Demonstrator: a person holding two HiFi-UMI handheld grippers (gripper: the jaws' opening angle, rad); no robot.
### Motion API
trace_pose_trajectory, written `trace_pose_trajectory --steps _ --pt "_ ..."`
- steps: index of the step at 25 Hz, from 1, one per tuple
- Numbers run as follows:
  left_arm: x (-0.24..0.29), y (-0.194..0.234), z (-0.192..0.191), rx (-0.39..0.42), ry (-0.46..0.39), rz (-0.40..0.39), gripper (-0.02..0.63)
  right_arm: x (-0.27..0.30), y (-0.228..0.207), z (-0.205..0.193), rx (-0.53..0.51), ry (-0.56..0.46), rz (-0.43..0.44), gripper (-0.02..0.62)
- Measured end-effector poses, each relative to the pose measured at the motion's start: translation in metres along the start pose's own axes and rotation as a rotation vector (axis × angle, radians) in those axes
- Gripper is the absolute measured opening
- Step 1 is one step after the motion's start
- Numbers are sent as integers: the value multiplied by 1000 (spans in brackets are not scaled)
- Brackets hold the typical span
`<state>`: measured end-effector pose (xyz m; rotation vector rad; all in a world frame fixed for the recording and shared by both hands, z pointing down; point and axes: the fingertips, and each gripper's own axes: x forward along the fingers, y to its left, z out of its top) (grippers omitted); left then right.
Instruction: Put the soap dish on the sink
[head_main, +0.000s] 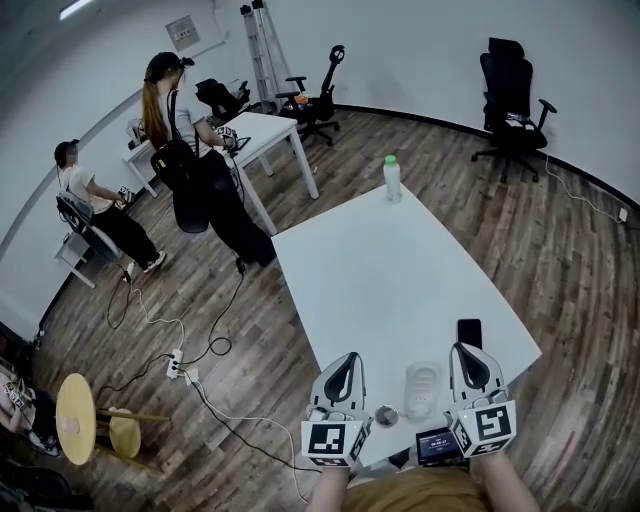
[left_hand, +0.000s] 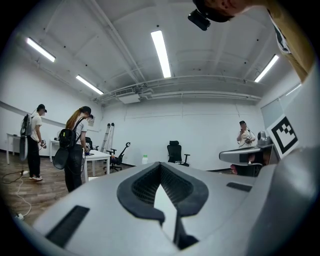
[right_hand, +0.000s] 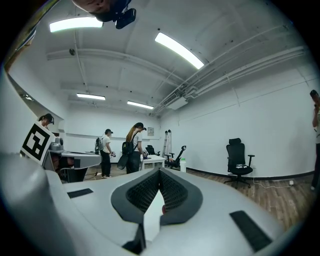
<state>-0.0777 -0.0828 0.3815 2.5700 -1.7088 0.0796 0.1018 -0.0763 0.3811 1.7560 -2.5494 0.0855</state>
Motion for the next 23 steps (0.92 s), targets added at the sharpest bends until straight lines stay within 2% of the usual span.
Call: trace_pose_trajectory --steps 11,23 --pt "0 -2 -7 -12 20 -11 8 0 5 -2 1 1 25 8" --pt "-4 4 -13 -19 38 -20 8 1 14 -5 47 0 46 8"
